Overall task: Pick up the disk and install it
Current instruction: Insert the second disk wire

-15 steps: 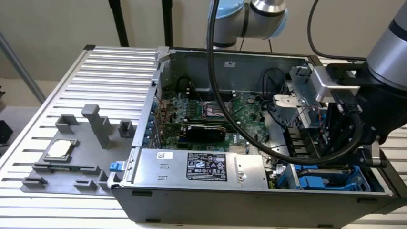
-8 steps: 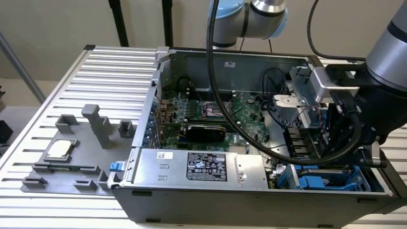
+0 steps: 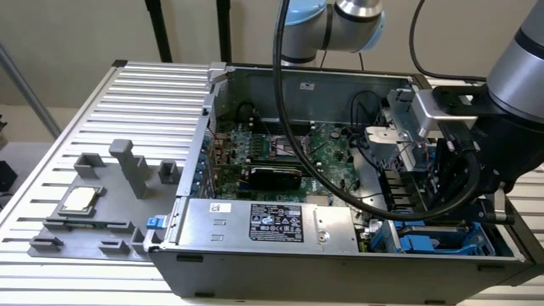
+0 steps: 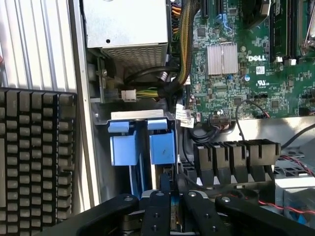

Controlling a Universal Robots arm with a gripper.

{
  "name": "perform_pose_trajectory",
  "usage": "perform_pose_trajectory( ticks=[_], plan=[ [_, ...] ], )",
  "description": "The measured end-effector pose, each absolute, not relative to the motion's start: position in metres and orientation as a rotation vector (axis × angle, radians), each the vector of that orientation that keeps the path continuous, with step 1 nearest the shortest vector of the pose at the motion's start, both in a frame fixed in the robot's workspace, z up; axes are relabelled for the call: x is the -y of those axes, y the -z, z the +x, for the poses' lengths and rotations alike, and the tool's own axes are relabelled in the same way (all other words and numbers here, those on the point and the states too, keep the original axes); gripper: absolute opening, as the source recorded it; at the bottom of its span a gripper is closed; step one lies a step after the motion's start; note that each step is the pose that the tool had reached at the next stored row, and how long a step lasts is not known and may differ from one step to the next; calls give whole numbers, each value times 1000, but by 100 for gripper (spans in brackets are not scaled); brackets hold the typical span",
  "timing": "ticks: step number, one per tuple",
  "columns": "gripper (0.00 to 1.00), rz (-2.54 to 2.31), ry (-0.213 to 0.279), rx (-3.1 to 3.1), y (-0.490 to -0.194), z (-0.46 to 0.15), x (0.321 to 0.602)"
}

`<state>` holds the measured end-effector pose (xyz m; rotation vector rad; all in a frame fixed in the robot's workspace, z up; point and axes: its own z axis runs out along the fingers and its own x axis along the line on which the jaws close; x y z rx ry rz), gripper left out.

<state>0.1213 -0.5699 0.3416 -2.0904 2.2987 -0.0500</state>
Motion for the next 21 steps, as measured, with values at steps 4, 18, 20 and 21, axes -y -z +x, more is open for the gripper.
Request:
perform_pose_trajectory(
  ticks=[4, 18, 20, 21],
  plan=[
    [0, -2090, 50, -2299, -342, 121, 569],
    [0, -2095, 50, -2294, -342, 122, 567],
    [0, -2098, 50, -2292, -342, 122, 567],
    [0, -2099, 50, -2291, -342, 122, 567]
  ],
)
